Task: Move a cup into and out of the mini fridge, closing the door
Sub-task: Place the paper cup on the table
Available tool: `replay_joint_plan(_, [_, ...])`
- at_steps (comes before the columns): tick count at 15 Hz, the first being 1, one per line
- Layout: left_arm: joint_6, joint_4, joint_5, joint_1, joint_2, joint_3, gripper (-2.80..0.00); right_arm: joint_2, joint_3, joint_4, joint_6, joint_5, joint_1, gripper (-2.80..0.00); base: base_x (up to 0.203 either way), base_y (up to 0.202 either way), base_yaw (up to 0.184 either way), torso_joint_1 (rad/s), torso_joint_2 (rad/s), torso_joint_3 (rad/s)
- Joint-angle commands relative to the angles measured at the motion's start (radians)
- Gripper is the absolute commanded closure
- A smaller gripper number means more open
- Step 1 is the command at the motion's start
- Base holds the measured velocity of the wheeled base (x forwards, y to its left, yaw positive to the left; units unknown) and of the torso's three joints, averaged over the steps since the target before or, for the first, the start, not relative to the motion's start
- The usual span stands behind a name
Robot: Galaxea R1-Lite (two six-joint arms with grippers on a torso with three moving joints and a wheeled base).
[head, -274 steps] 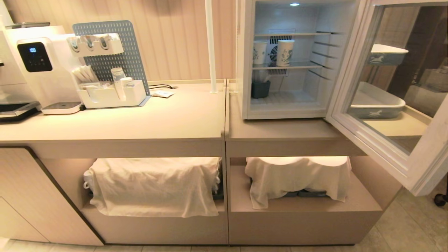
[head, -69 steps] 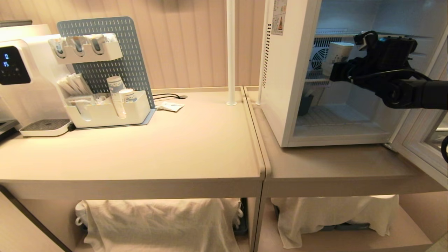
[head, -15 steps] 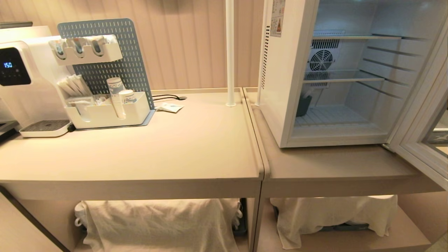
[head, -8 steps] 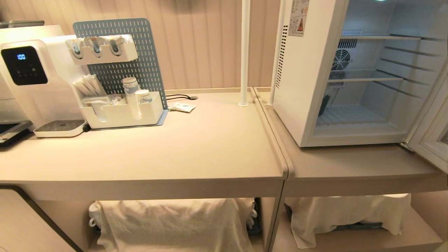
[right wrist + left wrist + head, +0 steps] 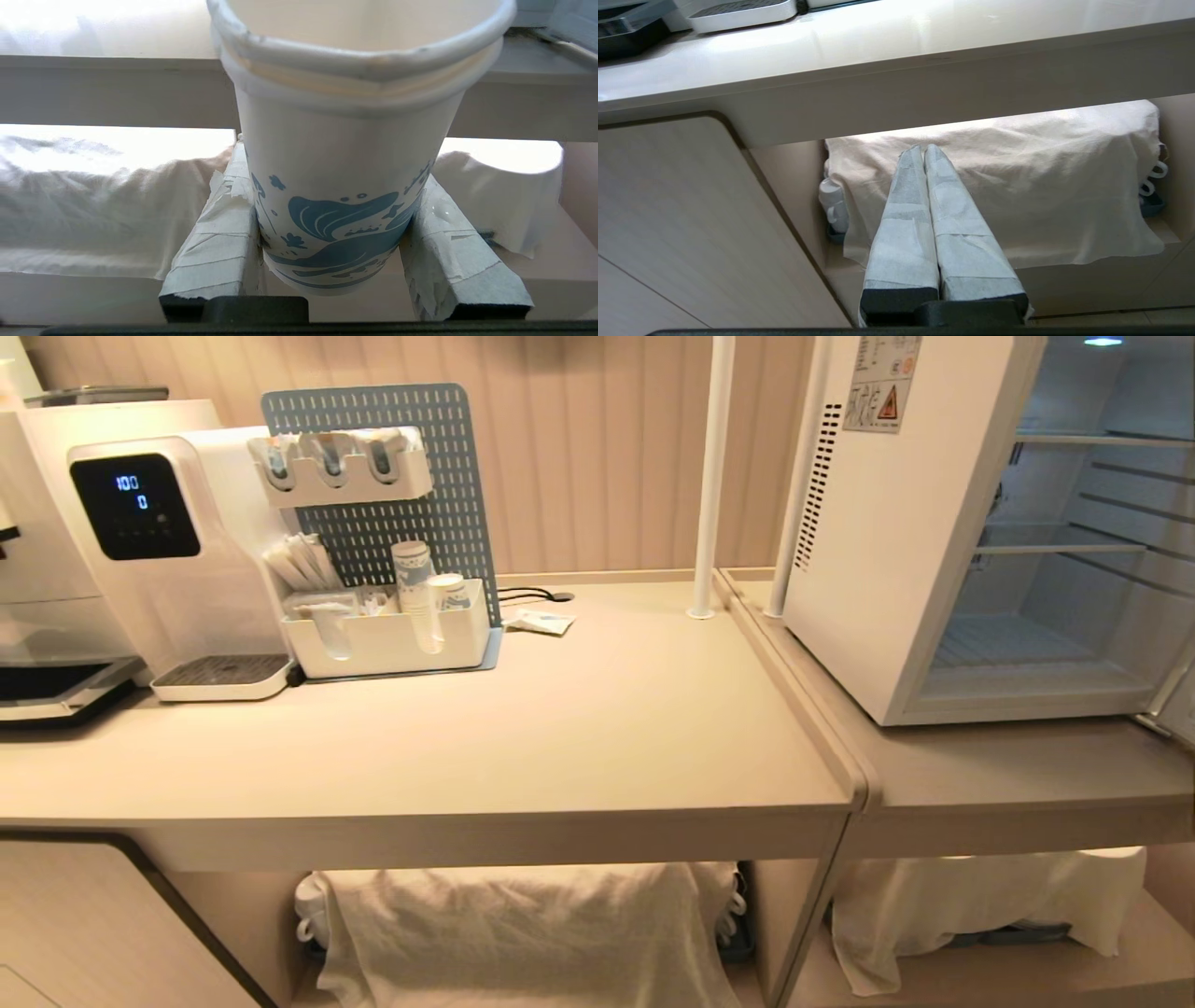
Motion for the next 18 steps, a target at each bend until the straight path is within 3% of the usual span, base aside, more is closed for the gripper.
replay_joint_plan(1, [-0.001, 0.0, 0.0, 0.001, 0.0, 0.0, 0.0, 0.0, 0.0, 0.0, -0.002, 0.0, 0.0, 0.0, 0.0, 0.192, -0.004, 0.002, 0.0, 0.002])
replay_joint_plan(18, [-0.004, 0.001, -0.003, 0.001, 0.0, 0.002, 0.0, 0.0, -0.002, 0.001, 0.004, -0.001, 0.0, 0.0, 0.0, 0.193, 0.0, 0.002, 0.0, 0.003])
